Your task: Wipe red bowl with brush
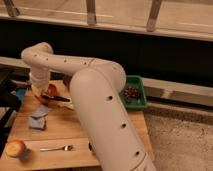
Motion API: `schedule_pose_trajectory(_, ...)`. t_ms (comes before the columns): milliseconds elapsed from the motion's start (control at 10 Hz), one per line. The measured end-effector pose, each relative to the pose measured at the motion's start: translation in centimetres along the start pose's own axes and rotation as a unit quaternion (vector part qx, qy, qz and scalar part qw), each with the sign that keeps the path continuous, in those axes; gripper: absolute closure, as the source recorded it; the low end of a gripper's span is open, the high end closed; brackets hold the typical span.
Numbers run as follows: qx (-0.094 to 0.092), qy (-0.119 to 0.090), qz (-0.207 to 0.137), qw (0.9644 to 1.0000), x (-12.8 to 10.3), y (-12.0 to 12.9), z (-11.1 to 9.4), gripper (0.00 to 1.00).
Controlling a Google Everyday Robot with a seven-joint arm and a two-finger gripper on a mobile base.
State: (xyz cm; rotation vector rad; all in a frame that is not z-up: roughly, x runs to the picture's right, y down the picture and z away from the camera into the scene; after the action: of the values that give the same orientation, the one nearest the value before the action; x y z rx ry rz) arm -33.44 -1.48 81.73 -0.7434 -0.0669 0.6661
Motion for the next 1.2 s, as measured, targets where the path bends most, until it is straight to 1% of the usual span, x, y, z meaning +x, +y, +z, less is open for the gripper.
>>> schedule_pose_trajectory(100, 0.004, -0.001, 0.003, 1.0000, -0.5, -2.3, -0.3, 1.00)
schedule_pose_trajectory(200, 0.005, -0.004, 0.003, 1.0000, -1.0, -3.8, -0.6, 1.00)
schedule_pose_trajectory(300, 0.004, -0.008, 0.000, 1.0000, -1.5, -4.8, -0.7, 1.00)
schedule_pose_trajectory(500, -0.005, -0.019, -0.010, 0.9998, -2.2, -5.2, -1.1, 1.00)
schedule_pose_trajectory(600, -0.011, -0.023, -0.016, 0.9995, -2.3, -4.9, -1.2, 1.00)
schedule_pose_trajectory(800, -0.028, -0.033, -0.031, 0.9986, -2.1, -2.6, -1.4, 1.00)
schedule_pose_trajectory(1000, -0.045, -0.035, -0.036, 0.9977, -0.7, 1.1, -1.2, 1.00)
schedule_pose_trajectory(1200, -0.049, -0.030, -0.033, 0.9978, 0.5, 4.9, -0.6, 1.00)
